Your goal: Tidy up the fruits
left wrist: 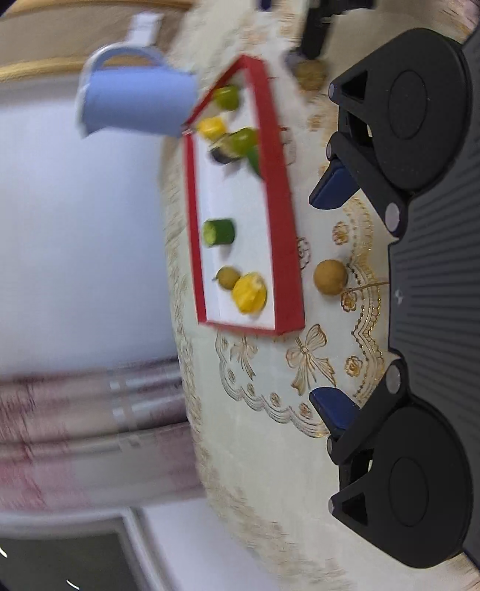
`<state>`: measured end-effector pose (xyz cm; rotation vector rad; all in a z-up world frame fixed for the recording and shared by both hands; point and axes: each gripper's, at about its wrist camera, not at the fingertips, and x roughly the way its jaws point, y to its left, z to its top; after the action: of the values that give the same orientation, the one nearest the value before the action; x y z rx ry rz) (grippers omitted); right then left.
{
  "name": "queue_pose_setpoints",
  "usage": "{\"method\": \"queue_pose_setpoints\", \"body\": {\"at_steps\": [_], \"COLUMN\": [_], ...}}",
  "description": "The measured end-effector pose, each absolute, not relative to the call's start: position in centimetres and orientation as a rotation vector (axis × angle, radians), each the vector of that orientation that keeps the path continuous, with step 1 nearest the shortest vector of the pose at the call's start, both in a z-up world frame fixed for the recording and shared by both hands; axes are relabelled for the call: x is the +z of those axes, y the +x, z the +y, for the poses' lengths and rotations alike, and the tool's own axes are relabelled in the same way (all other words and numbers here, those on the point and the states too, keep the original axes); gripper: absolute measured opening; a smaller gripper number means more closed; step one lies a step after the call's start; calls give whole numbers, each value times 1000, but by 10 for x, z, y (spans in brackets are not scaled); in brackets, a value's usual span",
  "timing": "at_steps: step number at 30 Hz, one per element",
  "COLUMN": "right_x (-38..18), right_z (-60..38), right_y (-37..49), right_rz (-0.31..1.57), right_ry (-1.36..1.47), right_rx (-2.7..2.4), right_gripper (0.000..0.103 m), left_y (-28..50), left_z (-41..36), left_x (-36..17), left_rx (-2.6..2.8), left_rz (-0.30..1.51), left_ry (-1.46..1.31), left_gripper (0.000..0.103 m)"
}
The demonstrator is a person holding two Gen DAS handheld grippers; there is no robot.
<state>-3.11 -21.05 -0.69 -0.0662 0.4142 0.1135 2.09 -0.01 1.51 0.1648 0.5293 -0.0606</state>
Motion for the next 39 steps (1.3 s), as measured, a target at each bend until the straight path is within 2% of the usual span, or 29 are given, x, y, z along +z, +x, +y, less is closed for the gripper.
{"method": "queue_pose_setpoints", "body": {"at_steps": [4, 7, 15, 22, 23, 27, 29, 31, 33, 34, 39], "right_x": [-5, -6, -13, -15, -15, -15, -15, -16, -16, -16, -17], "right_z": [-205, -195, -197, -204, -205, -203, -203, -203, -203, -204, -209], "right_y": [-28, -19, -6, -1, -1, -1, -1, 0, 0, 0, 1], "right_rz": [432, 467, 483, 500, 500, 500, 499, 503, 506, 504, 514], "right_ry": [-88, -136, -120, -64, -62, -69, -65, -62, -57, -54, -37], "right_rx": [148, 150, 143, 148, 147, 146, 147, 146, 148, 148, 138], "right_gripper": [102, 91, 88, 86, 86, 88, 89, 89, 89, 89, 87], "left_y": [28, 35, 53, 64, 65, 71, 71, 72, 71, 70, 65], "left_z": [-4, -2, 9, 0, -1, -4, 2, 5, 2, 0, -4], "left_x": [9, 3, 4, -4, -5, -10, -11, -10, -10, -10, -9], "left_rx": [-60, -94, -104, -96, -91, -82, -111, -121, -120, -115, -128], "left_rz": [569, 607, 621, 637, 635, 689, 697, 698, 696, 693, 686], "left_ry": [179, 141, 25, 74, 87, 121, 70, 53, 79, 89, 103], "left_gripper": [103, 103, 103, 103, 100, 62, 55, 38, 32, 25, 25]}}
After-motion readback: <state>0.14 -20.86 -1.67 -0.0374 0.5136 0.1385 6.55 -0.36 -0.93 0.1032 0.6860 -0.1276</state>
